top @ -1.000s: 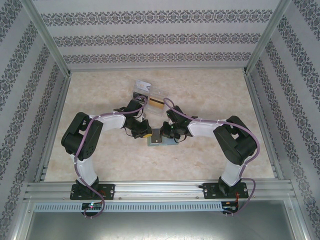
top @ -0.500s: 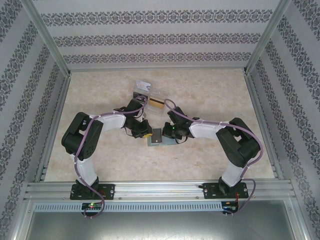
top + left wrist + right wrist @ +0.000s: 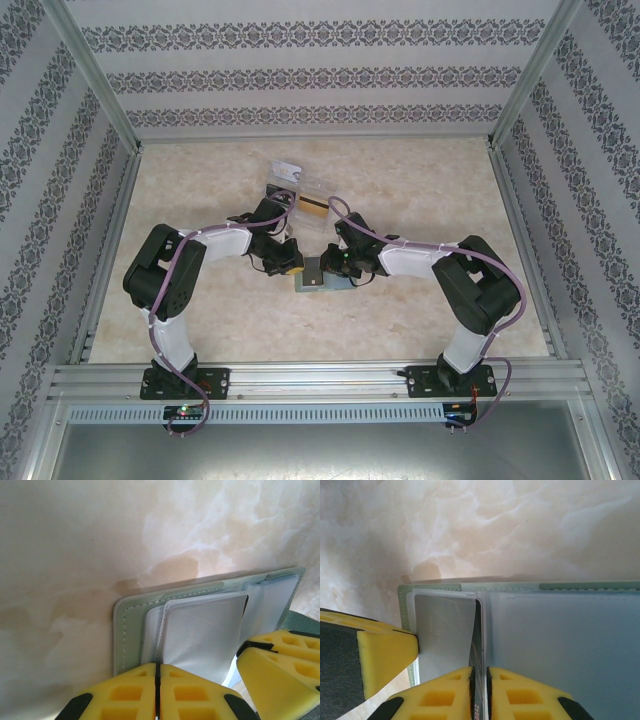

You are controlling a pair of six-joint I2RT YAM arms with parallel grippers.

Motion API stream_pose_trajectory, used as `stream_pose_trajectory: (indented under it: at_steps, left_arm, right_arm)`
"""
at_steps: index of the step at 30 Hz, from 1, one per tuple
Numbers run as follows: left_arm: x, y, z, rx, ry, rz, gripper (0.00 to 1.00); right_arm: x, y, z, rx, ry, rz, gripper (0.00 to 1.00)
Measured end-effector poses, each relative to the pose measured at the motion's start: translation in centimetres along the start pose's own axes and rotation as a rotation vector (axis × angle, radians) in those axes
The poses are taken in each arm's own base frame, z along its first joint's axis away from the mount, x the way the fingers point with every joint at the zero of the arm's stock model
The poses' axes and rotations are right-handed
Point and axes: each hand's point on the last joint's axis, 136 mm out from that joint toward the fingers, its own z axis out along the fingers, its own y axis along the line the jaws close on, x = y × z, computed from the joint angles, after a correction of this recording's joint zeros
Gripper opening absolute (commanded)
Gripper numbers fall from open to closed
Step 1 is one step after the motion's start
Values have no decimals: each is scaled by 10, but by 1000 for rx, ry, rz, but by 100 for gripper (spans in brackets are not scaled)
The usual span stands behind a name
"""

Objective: Take the credit cards out of the card holder

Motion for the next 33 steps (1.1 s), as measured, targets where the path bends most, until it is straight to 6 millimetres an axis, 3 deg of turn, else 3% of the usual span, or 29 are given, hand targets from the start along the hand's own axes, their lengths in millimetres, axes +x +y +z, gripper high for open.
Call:
stream_pose_trajectory:
  at_steps: [14,24,33]
  left_arm:
    - [0,0,0,1,4,1,9]
    - [0,0,1,1,5,-1,8]
    - [0,0,1,2,7,-1,8]
  right_arm:
    - [4,1,5,-25,37,7,17]
    - [4,-1,5,-37,36,17,12]
    - [2,-2,5,-44,26,33,19]
